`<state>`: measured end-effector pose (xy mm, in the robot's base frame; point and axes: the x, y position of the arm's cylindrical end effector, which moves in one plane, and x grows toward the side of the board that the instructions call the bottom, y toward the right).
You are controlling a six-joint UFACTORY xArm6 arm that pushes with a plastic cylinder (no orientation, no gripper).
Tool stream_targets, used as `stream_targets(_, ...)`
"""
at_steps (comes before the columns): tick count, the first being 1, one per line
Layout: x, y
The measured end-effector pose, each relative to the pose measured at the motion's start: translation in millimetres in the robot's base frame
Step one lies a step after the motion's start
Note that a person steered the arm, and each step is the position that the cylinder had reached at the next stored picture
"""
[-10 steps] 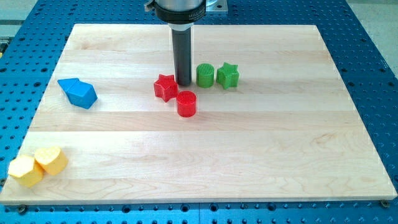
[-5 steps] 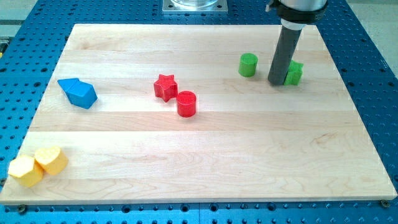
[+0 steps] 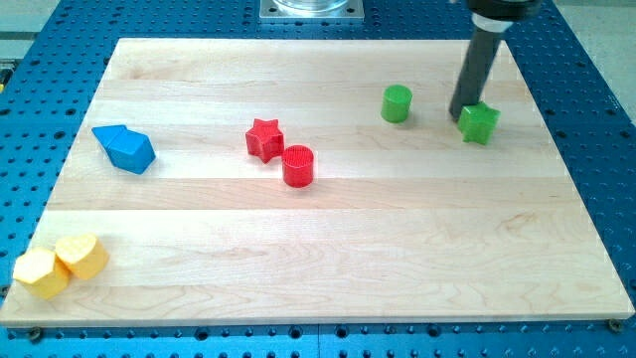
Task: Move the green star to the center right of the board
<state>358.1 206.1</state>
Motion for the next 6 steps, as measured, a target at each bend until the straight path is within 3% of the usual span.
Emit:
stream_targets(1, 23, 15)
stream_targets(3, 30, 36)
stream_targets(5, -61, -27)
stream_targets(6, -67, -84)
